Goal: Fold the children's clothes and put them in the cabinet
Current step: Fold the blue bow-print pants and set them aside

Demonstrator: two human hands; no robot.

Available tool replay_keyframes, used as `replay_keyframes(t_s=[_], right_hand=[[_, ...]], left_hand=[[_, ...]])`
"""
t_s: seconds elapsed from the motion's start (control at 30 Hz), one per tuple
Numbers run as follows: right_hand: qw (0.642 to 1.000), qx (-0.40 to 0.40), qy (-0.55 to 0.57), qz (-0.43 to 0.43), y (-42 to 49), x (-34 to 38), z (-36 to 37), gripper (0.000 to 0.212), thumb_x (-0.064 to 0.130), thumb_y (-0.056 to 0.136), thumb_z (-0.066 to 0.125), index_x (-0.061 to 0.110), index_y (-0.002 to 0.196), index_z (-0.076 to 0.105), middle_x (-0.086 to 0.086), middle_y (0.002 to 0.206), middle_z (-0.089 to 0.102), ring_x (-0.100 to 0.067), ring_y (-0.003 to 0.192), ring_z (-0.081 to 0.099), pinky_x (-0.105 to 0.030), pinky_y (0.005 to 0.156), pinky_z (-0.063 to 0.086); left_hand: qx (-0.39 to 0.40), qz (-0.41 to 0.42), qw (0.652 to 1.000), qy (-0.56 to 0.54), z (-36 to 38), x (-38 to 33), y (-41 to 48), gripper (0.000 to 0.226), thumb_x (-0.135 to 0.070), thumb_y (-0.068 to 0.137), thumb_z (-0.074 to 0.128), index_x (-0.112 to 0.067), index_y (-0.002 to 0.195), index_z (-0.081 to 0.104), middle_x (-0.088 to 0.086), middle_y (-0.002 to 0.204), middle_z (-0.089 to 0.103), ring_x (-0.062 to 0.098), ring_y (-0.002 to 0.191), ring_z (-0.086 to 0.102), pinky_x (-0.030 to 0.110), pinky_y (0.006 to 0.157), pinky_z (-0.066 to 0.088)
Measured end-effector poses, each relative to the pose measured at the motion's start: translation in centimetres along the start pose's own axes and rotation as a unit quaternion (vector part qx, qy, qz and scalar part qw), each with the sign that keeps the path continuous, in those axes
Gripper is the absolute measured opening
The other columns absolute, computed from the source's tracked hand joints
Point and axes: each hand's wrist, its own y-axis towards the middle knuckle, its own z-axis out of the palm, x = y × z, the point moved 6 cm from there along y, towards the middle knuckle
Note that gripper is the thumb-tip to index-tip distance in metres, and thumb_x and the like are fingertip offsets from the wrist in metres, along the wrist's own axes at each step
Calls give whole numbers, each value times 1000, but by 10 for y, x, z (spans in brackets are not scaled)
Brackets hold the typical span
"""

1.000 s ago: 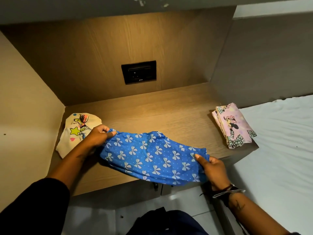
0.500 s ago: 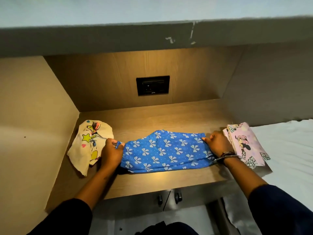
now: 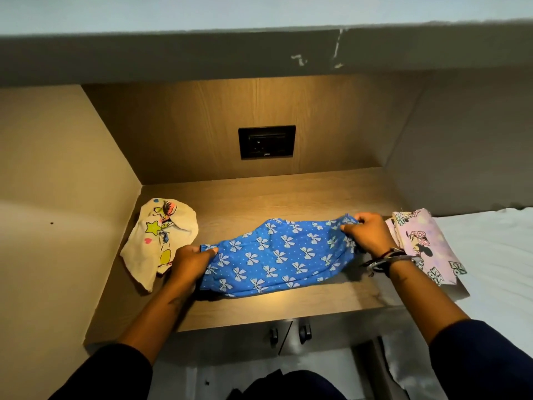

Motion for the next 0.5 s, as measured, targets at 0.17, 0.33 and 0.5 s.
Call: replay_keyframes(t_s=[0.17,0.33,0.5], right_hand=[[983,-8,-23,-184,-44,102,48,13,15,85,63,15,73,62,-1,69,62,-14,60,52,-28,54,39],[938,86,-108,-318,-124,148,156,16,27,91,56,15,83,60,-7,88,61,-25,78,56,-36,64,42],[910,187,-175,-328,-167,140,213,59,73,83,45,23,111,57,-3,105,64,-22,89,62,-36,70,50]], left_hand=[[9,-36,998,-43,-5,1,-6,15,-17,84,70,-8,73,65,15,78,74,32,73,71,47,77,58],[37,-67,992,-97,-10,2,-13,5,-9,84,64,-7,80,66,13,70,71,28,63,68,36,59,58],[76,-96,983,-137,-16,3,-15,25,-24,93,52,-5,92,68,14,85,73,30,78,70,47,77,58]])
